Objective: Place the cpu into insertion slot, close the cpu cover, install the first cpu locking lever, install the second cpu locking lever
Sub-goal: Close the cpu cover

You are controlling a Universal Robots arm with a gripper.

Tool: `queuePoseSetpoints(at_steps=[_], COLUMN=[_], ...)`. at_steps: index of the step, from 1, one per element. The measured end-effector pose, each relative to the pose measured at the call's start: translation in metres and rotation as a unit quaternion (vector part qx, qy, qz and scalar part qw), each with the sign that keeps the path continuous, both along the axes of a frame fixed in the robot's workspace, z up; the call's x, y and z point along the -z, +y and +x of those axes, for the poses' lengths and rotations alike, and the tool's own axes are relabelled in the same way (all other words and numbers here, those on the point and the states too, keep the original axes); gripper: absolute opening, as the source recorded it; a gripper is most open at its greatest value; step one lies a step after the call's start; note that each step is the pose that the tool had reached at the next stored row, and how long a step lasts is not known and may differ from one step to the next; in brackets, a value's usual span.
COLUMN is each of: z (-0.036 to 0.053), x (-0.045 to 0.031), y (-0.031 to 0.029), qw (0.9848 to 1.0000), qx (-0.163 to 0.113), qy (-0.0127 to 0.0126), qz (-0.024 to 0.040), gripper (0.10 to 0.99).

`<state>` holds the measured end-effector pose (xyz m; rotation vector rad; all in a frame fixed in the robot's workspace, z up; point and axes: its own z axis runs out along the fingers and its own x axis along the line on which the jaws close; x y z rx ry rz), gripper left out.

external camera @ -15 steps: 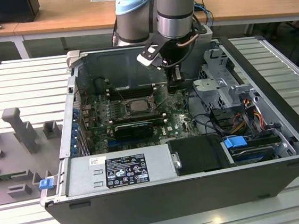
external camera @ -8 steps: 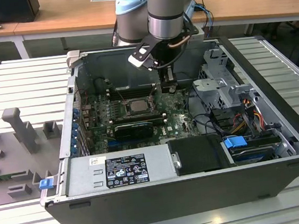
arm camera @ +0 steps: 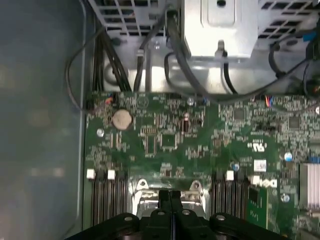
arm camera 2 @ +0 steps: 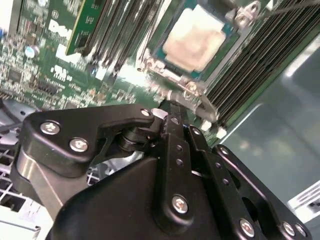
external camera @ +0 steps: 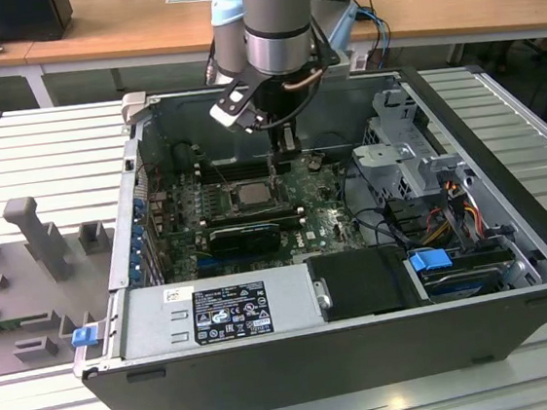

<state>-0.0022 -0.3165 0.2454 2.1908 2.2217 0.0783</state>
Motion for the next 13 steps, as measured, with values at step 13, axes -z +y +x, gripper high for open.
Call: queuePoseSetpoints(at_steps=[13], z=[-0.0238], x=[0.0153], y=[0.0], qw=[1.0], qx=[-0.007], qy=[0.001], qz=[0.0002], gripper=[0.106])
